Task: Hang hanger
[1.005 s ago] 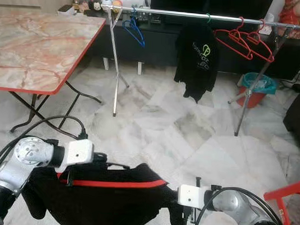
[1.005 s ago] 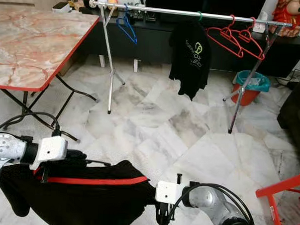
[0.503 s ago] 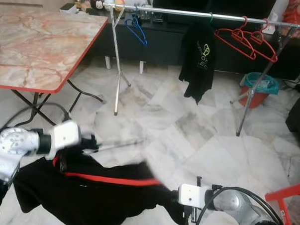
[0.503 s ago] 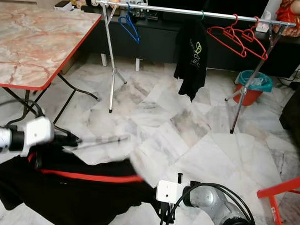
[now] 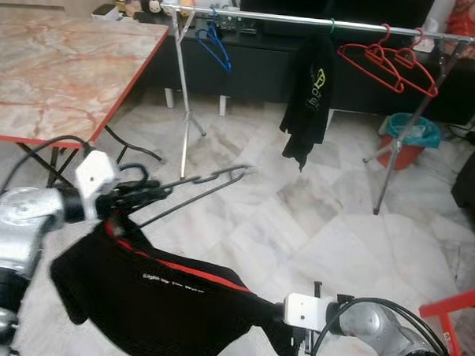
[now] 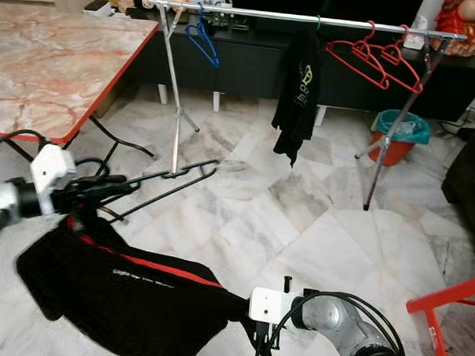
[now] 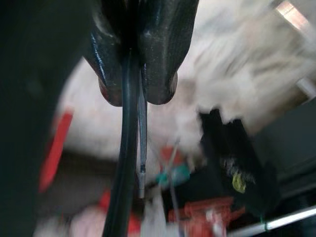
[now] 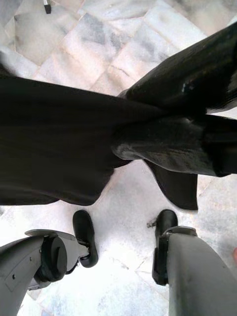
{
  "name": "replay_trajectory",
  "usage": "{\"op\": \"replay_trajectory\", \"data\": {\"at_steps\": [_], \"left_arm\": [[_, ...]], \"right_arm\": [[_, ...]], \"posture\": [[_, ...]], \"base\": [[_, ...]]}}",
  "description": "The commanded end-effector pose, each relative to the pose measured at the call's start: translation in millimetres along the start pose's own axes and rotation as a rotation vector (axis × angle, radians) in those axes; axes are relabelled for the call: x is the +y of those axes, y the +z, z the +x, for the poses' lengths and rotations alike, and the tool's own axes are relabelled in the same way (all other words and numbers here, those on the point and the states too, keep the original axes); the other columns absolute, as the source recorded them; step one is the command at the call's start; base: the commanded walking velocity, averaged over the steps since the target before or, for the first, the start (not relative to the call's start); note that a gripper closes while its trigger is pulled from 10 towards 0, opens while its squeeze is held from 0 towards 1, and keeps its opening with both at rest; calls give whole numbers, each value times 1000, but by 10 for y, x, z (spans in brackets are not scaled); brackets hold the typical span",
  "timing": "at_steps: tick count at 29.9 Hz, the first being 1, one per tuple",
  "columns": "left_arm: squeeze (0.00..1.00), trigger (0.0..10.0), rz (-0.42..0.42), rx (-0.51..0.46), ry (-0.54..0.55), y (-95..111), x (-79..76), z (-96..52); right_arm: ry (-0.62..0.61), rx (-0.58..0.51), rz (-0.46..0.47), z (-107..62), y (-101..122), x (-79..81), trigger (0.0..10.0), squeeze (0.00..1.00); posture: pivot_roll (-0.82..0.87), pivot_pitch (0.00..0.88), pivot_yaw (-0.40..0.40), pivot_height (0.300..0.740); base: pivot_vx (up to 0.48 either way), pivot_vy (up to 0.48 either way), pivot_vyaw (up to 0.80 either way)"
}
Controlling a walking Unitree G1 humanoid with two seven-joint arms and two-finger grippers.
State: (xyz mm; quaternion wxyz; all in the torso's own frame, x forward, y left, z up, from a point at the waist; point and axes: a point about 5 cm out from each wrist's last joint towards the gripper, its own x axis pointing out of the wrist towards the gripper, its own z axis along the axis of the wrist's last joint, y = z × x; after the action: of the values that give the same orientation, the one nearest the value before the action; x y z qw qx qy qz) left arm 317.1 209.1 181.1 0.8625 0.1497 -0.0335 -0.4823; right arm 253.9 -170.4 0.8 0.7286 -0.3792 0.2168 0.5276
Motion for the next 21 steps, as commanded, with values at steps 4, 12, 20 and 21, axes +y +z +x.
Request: {"op": "replay_trajectory", "data": {"at_steps": [4, 12, 20, 21], "left_arm": [[0, 10000, -131, -155, -22, 152, -154, 231], [0, 10000, -357, -365, 70, 243, -335, 627], [0, 10000, -638, -600, 291, 420, -272, 844], [0, 10000, -656, -620, 330, 431, -241, 852]], "right_arm": [[-27, -8, 26, 5, 1, -21, 0, 0], [-84, -68, 65, 73, 107, -66, 0, 0], [-156, -134, 111, 164, 245, -130, 0, 0], [-161, -137, 118, 170, 252, -137, 0, 0]], "posture": [[59, 44, -28, 740], [52, 59, -20, 740], [52, 62, -12, 740], [52, 62, -12, 740]], "base": [[0, 0, 0], [0, 0, 0], [0, 0, 0], [0, 0, 0]]}}
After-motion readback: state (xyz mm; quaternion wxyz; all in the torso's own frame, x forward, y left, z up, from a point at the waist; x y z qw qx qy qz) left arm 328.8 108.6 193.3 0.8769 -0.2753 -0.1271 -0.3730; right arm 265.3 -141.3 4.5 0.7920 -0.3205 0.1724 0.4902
